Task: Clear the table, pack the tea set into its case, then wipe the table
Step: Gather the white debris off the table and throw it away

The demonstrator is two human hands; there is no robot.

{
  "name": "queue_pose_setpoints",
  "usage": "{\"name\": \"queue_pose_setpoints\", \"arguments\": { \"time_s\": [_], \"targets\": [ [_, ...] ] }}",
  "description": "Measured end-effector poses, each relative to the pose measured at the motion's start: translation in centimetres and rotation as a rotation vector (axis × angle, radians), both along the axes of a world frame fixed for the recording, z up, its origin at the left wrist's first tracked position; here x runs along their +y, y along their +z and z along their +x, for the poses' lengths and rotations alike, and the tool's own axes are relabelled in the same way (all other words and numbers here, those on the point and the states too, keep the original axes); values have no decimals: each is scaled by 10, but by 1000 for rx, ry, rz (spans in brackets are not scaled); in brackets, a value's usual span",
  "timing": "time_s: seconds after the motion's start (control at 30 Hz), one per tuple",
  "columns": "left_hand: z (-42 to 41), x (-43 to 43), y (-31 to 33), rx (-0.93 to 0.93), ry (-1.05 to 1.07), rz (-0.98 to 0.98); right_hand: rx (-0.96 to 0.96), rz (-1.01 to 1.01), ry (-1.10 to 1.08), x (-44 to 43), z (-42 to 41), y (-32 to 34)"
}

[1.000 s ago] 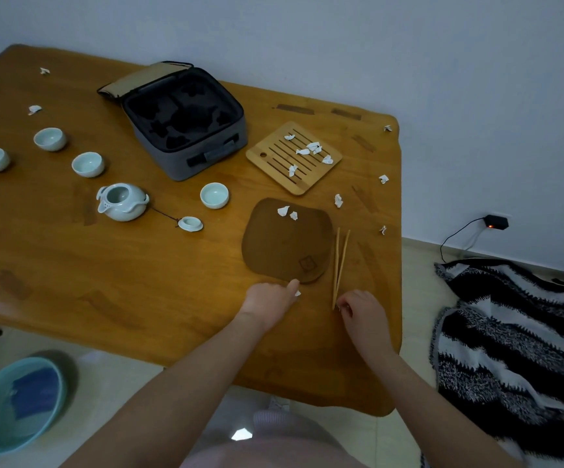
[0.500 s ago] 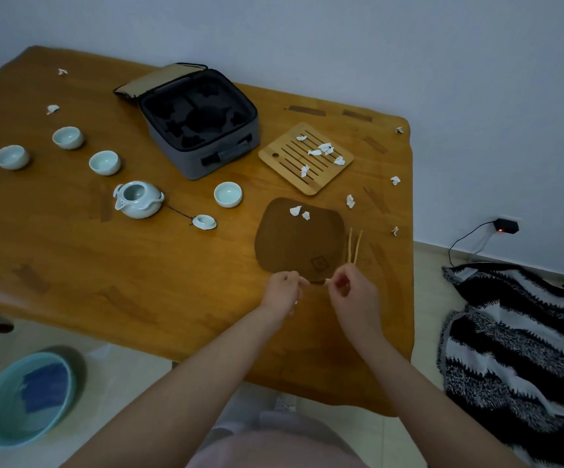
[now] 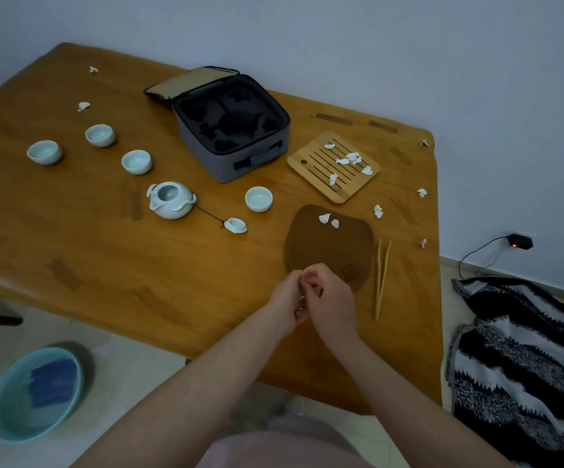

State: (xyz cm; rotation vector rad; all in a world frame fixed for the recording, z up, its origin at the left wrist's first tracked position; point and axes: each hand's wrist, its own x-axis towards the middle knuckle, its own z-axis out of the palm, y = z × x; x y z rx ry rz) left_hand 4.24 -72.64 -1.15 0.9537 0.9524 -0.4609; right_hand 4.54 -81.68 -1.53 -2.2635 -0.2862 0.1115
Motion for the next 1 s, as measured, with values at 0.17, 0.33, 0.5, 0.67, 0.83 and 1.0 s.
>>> {"name": "queue_pose_setpoints", "arguments": {
  "time_s": [0.17,0.33,0.5,0.67,0.83,1.0],
  "targets": [
    [-3,50,0,-25,45,6,-115,-49,63,47,-4,-5],
    [-2,119,1,6,105,-100,-130,-65,71,112,-10,4],
    [-5,196,0,15,126,-283,-90,-25,23,174,-12,14],
    [-10,270,-3,2,277,-401,-66,24,-27,227,-13,14],
    [-13,325,0,-56,456,-528,-31,41,6,256,-11,15],
    [-14,361,6,-116,648,-606,-58,53,63,276,0,20]
  ]
}}
